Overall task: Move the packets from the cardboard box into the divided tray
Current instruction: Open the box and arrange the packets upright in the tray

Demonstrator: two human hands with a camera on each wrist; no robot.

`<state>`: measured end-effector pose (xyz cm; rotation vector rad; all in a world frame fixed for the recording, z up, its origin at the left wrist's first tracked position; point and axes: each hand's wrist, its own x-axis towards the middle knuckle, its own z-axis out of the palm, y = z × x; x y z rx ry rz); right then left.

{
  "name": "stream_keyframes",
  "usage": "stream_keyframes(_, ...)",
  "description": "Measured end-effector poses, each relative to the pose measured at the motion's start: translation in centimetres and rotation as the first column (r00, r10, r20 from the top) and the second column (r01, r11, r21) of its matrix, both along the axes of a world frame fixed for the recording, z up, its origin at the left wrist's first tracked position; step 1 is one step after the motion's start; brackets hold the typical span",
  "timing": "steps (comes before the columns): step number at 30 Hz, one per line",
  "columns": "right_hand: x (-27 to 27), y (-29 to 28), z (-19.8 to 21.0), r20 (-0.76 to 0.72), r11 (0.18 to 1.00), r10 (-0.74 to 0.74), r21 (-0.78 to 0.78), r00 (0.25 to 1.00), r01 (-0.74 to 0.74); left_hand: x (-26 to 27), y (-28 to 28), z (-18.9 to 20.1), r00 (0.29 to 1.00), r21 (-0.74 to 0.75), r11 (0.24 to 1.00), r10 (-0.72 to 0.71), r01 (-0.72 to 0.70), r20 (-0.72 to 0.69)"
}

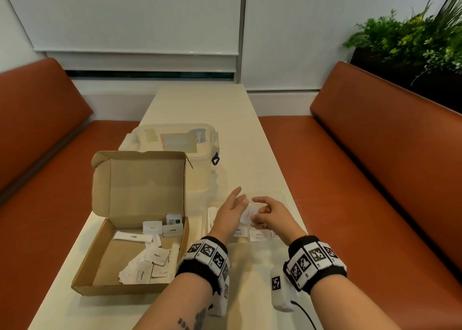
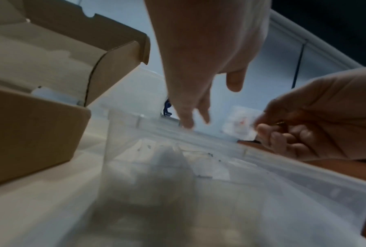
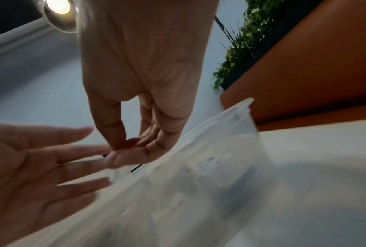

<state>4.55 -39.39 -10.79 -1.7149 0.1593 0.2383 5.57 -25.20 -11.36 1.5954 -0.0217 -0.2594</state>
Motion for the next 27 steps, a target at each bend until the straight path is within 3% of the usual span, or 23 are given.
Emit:
stream_keyframes(2, -0.1, -0.5, -0.3, 0.001, 0.996, -0.015, -0.084, 1.0, 0.015, 0.1, 0.5, -0.5, 0.983, 0.255, 0.953, 0.137, -0.164, 0.121)
stream_keyframes(4, -0.4, -1.0, -0.4, 0.012, 0.975, -0.006, -0.224, 1.0, 0.008, 0.2, 1.3, -1.1, 0.95, 0.459, 0.835, 0.225, -0.302, 0.216)
stream_keyframes(8, -0.6, -1.3, -0.6, 0.04, 0.843, 0.078, -0.536, 0.996, -0.045, 0.1, 2.6, -2.1, 0.959, 0.713, 0.645, 0.237, -0.275, 0.155)
stream_keyframes(10, -0.6, -0.9, -0.7, 0.031, 0.804, 0.113, -0.59, 0.993, -0.073, -0.2, 2.7, -2.4, 0.959, 0.724, 0.635, 0.249, -0.269, 0.138)
stream_keyframes(14, -0.4, -0.3, -1.0, -0.014, 0.784, 0.154, -0.607, 0.988, -0.13, -0.4, 2.9, -2.7, 0.964, 0.68, 0.686, 0.233, -0.257, 0.129)
stream_keyframes(18, -0.3, 0.1, -1.6, 0.043, 0.852, 0.075, -0.522, 0.996, -0.042, -0.5, 2.6, -2.8, 0.954, 0.774, 0.562, 0.12, -0.293, 0.274)
stream_keyframes(20, -0.3, 0.1, -1.5, 0.091, 0.906, 0.024, -0.424, 0.996, 0.017, -0.5, 2.2, -2.9, 0.937, 0.725, 0.623, 0.036, -0.293, 0.347)
stream_keyframes(24, -0.3, -0.1, -0.5, 0.129, 0.981, -0.027, -0.188, 0.991, 0.051, -0.2, 1.5, -2.9, 0.954, 0.509, 0.851, -0.031, -0.131, 0.298)
stream_keyframes(27, -0.3, 0.0, 0.2, 0.103, 0.983, 0.007, -0.181, 0.995, 0.012, 0.1, 1.1, -2.8, 0.948, 0.424, 0.895, -0.006, -0.137, 0.32)
